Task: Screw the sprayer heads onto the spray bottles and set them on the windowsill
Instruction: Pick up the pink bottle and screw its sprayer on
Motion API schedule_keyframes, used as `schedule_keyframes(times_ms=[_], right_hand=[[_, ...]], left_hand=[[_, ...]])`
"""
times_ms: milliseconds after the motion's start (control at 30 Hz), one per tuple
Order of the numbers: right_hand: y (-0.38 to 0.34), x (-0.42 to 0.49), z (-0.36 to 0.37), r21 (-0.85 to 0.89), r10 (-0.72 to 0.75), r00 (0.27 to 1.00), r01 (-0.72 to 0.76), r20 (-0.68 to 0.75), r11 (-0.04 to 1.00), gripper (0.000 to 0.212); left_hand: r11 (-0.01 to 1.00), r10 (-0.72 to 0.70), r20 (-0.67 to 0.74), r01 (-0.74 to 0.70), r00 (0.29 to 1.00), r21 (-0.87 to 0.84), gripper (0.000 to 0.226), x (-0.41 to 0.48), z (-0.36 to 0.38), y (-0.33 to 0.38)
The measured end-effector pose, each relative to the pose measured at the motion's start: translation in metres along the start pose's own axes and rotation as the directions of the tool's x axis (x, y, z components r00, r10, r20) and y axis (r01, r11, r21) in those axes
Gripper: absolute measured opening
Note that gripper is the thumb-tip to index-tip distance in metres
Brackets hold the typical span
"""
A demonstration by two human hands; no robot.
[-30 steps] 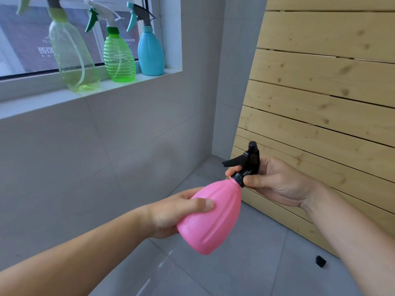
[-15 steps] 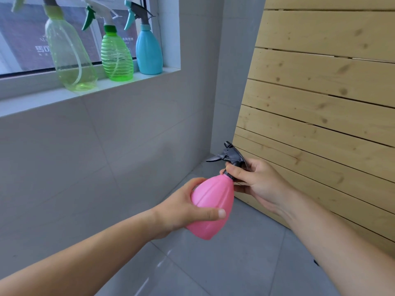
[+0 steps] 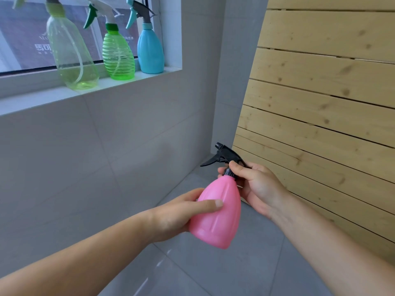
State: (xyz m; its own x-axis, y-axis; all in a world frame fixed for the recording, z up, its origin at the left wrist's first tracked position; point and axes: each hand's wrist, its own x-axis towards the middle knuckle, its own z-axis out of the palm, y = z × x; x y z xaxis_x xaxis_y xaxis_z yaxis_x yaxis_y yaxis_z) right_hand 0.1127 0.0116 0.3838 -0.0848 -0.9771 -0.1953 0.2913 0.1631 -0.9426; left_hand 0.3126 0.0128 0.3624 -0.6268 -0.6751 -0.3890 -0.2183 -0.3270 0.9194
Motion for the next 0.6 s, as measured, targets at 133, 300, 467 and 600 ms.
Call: schedule_keyframes(times_ms=[133, 300, 467, 600], right_hand=[[0.0, -0.004, 0.007, 0.054, -0.034, 0.999, 0.032, 0.032, 0.998, 0.014], [0.0, -0.003, 0.011, 0.001, -0.144, 0.988, 0.145, -0.064, 0.99, 0.012], [-0.003, -0.005, 0.01, 0.082, -0.104, 0.994, 0.107, -0.041, 0.991, 0.008], [-0.003, -0.009, 0.016, 0.182, -0.067, 0.997, 0.058, 0.047, 0.982, 0.007]], left_hand=[[0.992, 0.091, -0.042, -0.087, 0.995, 0.093, 0.074, 0.0, 0.003, -0.002], [0.919, 0.23, -0.292, -0.109, 0.928, 0.38, 0.071, 0.003, 0.014, 0.003], [0.972, 0.169, -0.175, -0.136, 0.97, 0.19, 0.081, 0.005, 0.011, 0.0], [0.99, 0.138, -0.059, -0.139, 0.989, -0.02, 0.074, 0.003, 0.002, -0.001]])
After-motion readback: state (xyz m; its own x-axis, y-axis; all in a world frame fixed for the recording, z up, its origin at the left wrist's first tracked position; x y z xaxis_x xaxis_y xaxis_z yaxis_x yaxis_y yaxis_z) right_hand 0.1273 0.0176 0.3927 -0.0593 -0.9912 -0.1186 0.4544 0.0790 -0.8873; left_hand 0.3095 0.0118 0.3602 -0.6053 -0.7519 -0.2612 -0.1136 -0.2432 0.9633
